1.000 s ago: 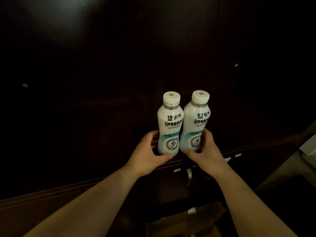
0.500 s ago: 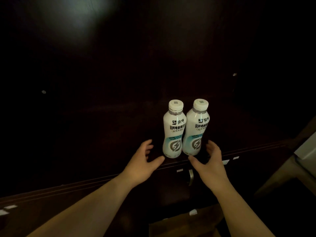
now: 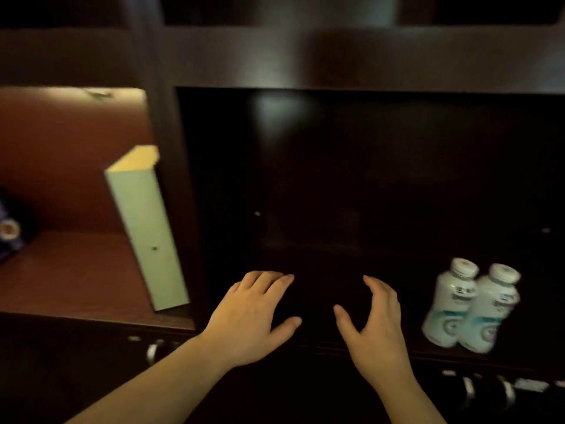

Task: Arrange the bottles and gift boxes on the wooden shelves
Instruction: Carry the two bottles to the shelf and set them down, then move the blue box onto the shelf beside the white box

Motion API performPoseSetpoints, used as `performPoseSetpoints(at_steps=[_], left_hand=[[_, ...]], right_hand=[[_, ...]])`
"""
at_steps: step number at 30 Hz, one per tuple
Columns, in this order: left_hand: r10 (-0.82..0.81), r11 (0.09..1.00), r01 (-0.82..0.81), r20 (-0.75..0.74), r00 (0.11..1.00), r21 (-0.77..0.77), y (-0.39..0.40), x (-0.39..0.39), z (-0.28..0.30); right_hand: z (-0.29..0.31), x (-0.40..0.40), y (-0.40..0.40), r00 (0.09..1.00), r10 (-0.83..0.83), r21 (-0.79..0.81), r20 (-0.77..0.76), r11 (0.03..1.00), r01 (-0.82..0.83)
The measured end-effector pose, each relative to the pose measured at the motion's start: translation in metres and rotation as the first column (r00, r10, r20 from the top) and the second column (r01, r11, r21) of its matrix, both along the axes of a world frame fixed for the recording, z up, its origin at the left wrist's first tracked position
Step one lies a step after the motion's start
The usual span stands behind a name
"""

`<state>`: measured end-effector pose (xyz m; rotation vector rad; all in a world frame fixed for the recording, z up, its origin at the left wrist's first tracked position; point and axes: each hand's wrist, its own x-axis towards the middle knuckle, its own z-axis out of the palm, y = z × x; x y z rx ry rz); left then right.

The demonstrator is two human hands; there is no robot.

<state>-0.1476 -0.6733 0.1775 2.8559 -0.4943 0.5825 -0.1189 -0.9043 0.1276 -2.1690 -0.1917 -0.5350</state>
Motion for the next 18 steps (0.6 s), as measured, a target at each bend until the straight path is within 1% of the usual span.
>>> performPoseSetpoints(at_steps=[5,9,13,18], left_hand=[[0.131,0.991,-0.133,0.108,0.985,0.012,0.132,-0.080,0.046],[0.266,0.963,-0.270,0.150,0.952,0.003,0.245,-0.145,0.070],[0.433,0.899,-0.438,0.170,0.885,-0.009,0.352,-0.199,0.090],[0.630,0.776,-0.627,0.154,0.761,-0.068,0.471,-0.244,0.098]], right_hand=[[0.041,-0.045,0.143,0.984,0.162,-0.068,0.070,0.985,-0.157],[0.061,-0.087,0.258,0.950,0.295,-0.096,0.101,0.953,-0.286],[0.081,-0.117,0.365,0.923,0.374,-0.104,0.094,0.925,-0.364],[0.093,-0.129,0.482,0.872,0.486,-0.116,0.062,0.871,-0.478]])
